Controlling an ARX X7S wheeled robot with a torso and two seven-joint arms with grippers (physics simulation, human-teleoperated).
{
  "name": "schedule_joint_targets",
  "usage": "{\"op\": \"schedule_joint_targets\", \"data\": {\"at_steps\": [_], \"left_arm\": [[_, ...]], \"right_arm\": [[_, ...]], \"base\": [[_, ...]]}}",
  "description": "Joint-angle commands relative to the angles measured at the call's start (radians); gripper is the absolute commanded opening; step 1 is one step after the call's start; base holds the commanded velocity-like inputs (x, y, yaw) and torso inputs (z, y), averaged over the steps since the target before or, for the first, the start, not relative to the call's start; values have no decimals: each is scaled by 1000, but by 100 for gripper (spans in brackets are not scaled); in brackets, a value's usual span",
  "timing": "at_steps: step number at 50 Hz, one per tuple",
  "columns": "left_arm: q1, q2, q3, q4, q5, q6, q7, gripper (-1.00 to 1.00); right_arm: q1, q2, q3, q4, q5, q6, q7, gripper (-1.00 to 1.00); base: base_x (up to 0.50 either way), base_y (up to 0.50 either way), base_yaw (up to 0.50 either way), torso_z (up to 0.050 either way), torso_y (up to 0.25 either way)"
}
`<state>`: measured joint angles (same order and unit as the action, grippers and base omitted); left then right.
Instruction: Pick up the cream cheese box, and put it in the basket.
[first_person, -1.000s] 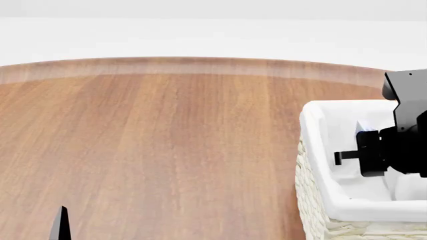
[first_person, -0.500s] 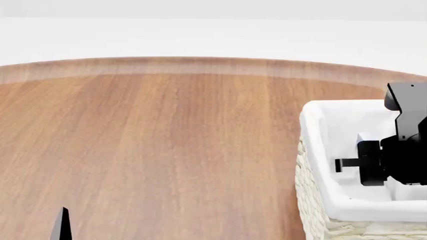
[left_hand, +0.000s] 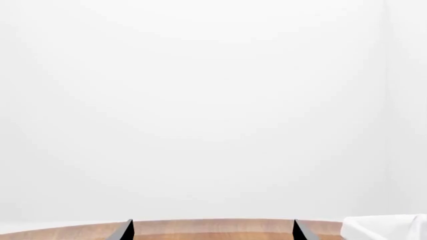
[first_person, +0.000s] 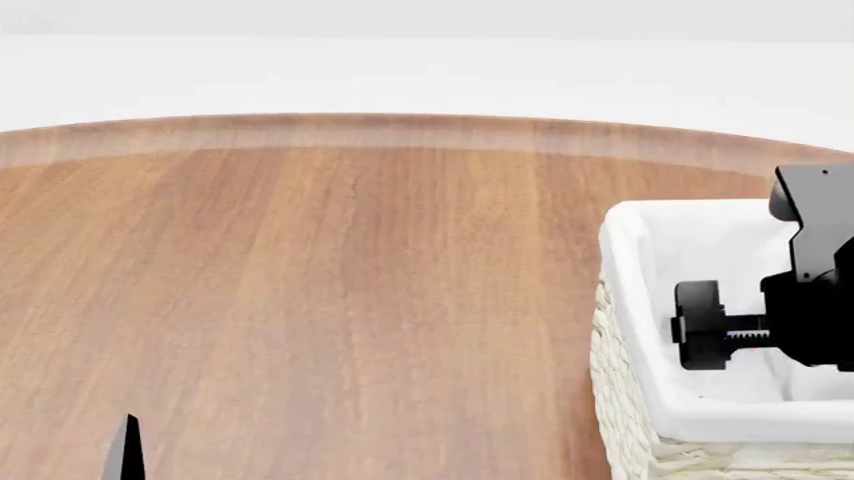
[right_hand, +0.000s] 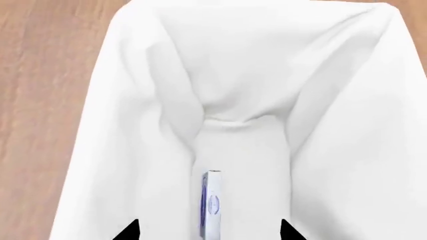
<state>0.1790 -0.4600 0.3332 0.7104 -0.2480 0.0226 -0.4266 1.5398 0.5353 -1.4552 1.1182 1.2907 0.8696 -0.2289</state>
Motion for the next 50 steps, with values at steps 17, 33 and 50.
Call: {"op": "schedule_joint_targets", "data": {"at_steps": [17,33,50], "left_arm": [[-3,-4,5,-4,1,6,-5,100],[0,-4,5,-9,-2,16,-9,100],[-4,-6,8,-6,1,15,-15,100]], "right_arm": [[41,-21,7,25,-46,-79,57,100],[-7,129,146,-424,-42,-466,545,100],[-347,414,193,-1306,-186,-896,1034,100]], "base": [[0,0,0,0,0],[0,0,0,0,0],[0,0,0,0,0]]}}
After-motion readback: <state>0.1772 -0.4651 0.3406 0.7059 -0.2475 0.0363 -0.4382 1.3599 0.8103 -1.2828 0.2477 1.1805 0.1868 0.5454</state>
